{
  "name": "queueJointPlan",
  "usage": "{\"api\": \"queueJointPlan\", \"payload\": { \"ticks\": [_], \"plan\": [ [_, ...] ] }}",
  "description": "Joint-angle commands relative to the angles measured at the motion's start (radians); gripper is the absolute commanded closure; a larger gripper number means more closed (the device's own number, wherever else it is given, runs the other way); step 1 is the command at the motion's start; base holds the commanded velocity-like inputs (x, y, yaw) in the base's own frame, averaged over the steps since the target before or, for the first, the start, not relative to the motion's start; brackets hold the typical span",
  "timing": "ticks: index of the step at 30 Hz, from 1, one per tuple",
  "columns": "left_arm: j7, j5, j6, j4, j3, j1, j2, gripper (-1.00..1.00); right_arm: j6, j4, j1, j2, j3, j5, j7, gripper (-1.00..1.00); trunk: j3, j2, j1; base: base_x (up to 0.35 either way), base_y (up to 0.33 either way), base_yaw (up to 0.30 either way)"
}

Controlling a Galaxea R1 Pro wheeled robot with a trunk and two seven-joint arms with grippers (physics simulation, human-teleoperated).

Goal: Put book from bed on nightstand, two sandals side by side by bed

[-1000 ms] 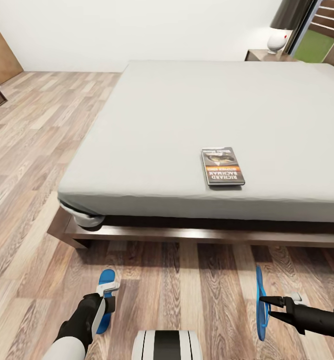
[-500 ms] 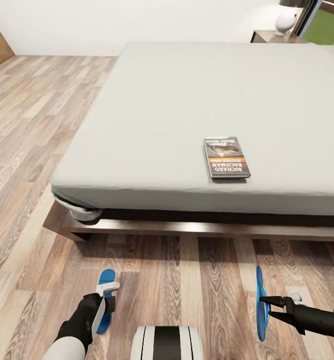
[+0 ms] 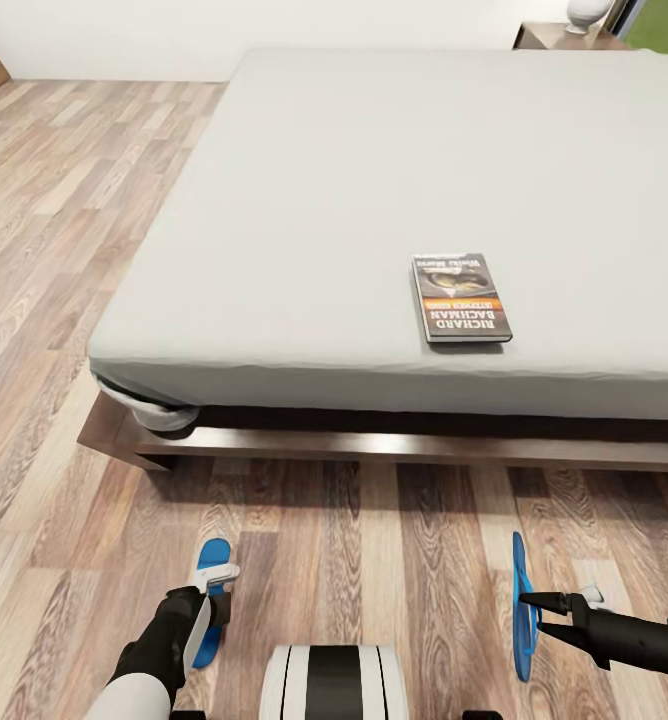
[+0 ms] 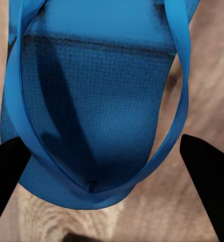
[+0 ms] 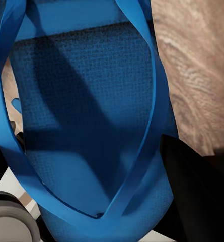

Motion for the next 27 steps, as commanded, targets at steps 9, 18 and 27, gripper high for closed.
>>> {"api": "queueJointPlan", "payload": {
  "ticks": [9, 18, 27],
  "plan": [
    [-0.001, -0.004, 0.003, -0.002, 0.005, 0.0, -0.001, 1.0, 0.003, 0.0, 0.0, 0.0, -0.002, 0.004, 0.006, 1.0, -0.001, 0.0, 0.0, 0.065, 0.0, 0.0],
    [-0.001, -0.004, 0.002, -0.002, 0.005, 0.0, -0.001, 1.0, 0.003, 0.0, 0.0, 0.0, -0.002, 0.004, 0.006, 1.0, -0.001, 0.0, 0.0, 0.133, 0.057, 0.0],
    [0.0, -0.004, 0.003, -0.002, 0.005, 0.0, -0.001, 1.0, 0.003, 0.0, 0.0, 0.0, -0.002, 0.004, 0.006, 1.0, -0.001, 0.0, 0.0, 0.108, 0.071, 0.0]
  ]
}}
